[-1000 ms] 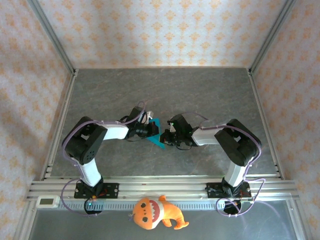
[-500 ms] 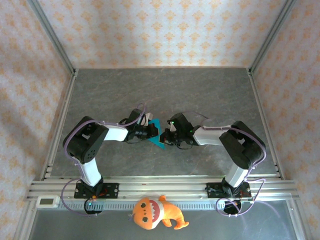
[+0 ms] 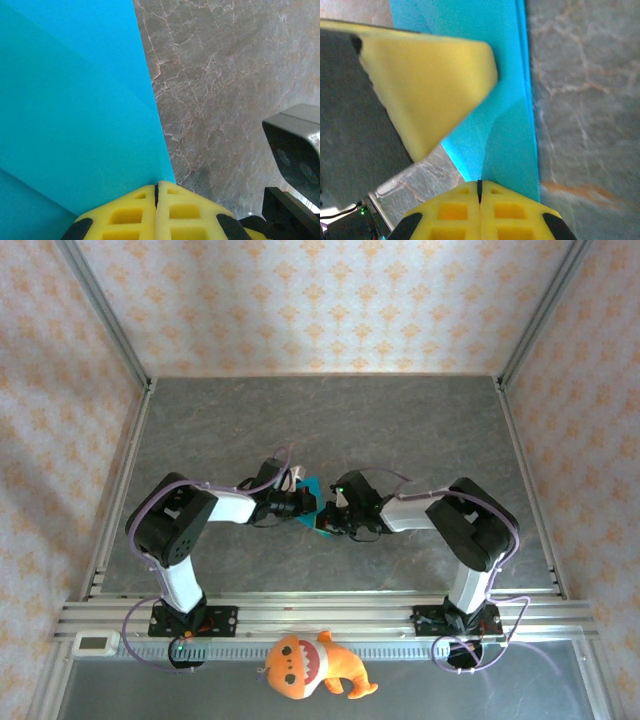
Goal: Fold a paper plane with a square sheet of paper (pick it up from the middle)
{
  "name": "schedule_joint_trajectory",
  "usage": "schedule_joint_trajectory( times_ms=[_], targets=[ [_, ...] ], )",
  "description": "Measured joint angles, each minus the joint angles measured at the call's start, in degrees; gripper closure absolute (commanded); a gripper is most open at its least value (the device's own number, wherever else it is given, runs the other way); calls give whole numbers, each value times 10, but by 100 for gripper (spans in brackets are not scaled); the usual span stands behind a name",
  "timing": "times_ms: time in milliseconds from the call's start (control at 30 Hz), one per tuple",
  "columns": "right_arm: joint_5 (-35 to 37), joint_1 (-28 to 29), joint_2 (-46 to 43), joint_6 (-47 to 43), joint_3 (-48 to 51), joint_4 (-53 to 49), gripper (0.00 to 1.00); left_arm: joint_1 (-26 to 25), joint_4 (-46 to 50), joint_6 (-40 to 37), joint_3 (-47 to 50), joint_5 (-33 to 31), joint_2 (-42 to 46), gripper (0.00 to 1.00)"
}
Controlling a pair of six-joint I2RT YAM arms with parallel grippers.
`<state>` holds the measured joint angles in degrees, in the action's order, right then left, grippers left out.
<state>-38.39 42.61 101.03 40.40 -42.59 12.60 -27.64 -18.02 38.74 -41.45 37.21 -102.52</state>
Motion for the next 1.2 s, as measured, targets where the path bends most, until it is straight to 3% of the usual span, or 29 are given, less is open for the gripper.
schedule_joint_trajectory(
  times_ms=[933, 1200],
  targets=[
    [-4, 0, -80, 7, 113, 44, 100, -1, -31, 17, 15, 0, 0, 100],
    [-5, 2, -151, 24, 127, -8, 100, -1, -58, 18, 28, 3, 0, 100]
  ],
)
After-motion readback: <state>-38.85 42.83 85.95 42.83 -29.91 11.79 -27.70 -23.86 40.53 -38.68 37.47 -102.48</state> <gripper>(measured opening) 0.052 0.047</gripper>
